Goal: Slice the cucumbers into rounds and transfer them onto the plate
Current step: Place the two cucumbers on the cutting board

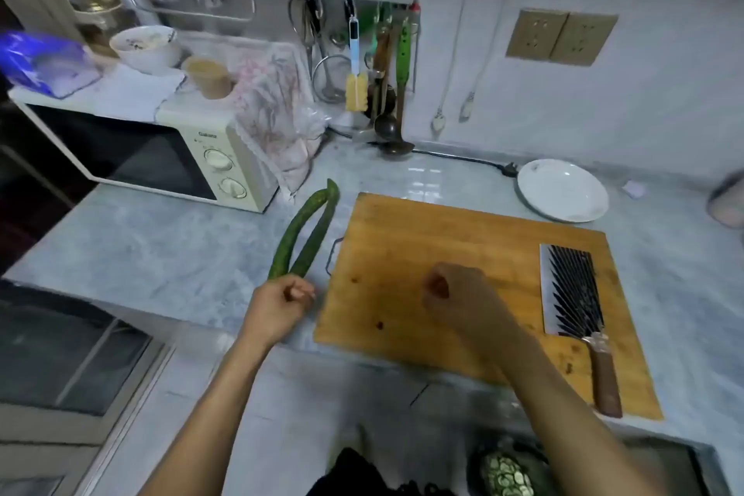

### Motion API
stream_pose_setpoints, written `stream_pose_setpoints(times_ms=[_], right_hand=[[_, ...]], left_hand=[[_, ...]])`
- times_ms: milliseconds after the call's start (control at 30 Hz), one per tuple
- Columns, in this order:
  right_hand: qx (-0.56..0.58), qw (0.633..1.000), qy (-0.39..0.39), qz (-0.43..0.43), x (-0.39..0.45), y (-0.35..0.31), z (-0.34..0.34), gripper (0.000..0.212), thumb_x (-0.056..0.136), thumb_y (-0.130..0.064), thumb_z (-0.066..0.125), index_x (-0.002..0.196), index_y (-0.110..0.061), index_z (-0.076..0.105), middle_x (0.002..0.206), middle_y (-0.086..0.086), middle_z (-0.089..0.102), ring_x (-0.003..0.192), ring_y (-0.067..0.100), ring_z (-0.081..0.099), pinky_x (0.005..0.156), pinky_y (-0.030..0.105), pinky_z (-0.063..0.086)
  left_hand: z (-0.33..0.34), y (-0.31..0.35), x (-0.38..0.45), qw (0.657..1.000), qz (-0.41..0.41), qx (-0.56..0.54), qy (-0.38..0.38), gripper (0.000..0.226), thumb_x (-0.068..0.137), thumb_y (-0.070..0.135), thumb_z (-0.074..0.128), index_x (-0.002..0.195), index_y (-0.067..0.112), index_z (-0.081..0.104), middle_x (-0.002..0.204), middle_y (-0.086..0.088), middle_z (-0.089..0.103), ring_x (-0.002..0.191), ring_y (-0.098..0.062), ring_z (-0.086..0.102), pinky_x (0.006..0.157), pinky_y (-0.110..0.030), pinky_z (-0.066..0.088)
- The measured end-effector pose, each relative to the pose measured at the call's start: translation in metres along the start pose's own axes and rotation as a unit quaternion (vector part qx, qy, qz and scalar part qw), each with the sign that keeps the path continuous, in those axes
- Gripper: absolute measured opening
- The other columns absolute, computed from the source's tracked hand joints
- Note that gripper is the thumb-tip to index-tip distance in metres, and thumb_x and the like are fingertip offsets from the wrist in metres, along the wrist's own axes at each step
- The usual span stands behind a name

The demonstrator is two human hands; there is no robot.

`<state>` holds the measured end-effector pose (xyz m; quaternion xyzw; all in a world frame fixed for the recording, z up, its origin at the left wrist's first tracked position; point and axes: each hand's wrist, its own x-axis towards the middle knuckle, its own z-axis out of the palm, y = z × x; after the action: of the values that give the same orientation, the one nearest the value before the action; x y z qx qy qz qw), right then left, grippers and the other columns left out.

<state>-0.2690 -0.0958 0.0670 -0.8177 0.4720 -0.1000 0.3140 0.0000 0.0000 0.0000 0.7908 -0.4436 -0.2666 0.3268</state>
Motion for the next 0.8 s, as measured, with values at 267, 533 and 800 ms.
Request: stream_pose_setpoints(times_ms=[267, 533, 800], right_hand=[[0.0, 0.999, -0.014, 0.05, 0.056, -0.041, 0.052, 0.007, 0.088, -0.018, 0.063, 0.087, -0.011, 0.064, 0.082, 0.001, 0.066, 0.077, 0.017, 0.061, 0.067, 0.038, 0.05], [0.011, 0.996, 0.005, 0.086, 0.081, -0.047, 0.066, 0.001, 0.087, -0.015, 0.064, 0.086, -0.014, 0.064, 0.084, 0.0, 0.072, 0.08, 0.019, 0.064, 0.07, 0.035, 0.05], [-0.067, 0.996, 0.048, 0.028, 0.093, -0.04, 0.074, 0.021, 0.089, -0.017, 0.065, 0.11, -0.015, 0.064, 0.105, 0.002, 0.064, 0.096, 0.023, 0.06, 0.076, 0.033, 0.052]], left_hand=[[-0.003, -0.028, 0.071, 0.99, 0.025, 0.138, 0.027, 0.017, 0.089, 0.016, 0.063, 0.105, 0.011, 0.069, 0.102, -0.014, 0.066, 0.094, -0.032, 0.063, 0.073, -0.027, 0.043], [0.024, -0.053, 0.119, 0.954, 0.041, 0.296, -0.019, 0.035, 0.097, 0.028, 0.05, 0.128, 0.012, 0.049, 0.116, -0.013, 0.063, 0.108, -0.027, 0.058, 0.086, -0.036, 0.049], [-0.037, -0.042, 0.089, 0.989, 0.063, 0.003, -0.13, 0.022, 0.091, 0.027, 0.067, 0.113, 0.03, 0.069, 0.1, 0.017, 0.065, 0.085, -0.003, 0.061, 0.071, -0.014, 0.046]])
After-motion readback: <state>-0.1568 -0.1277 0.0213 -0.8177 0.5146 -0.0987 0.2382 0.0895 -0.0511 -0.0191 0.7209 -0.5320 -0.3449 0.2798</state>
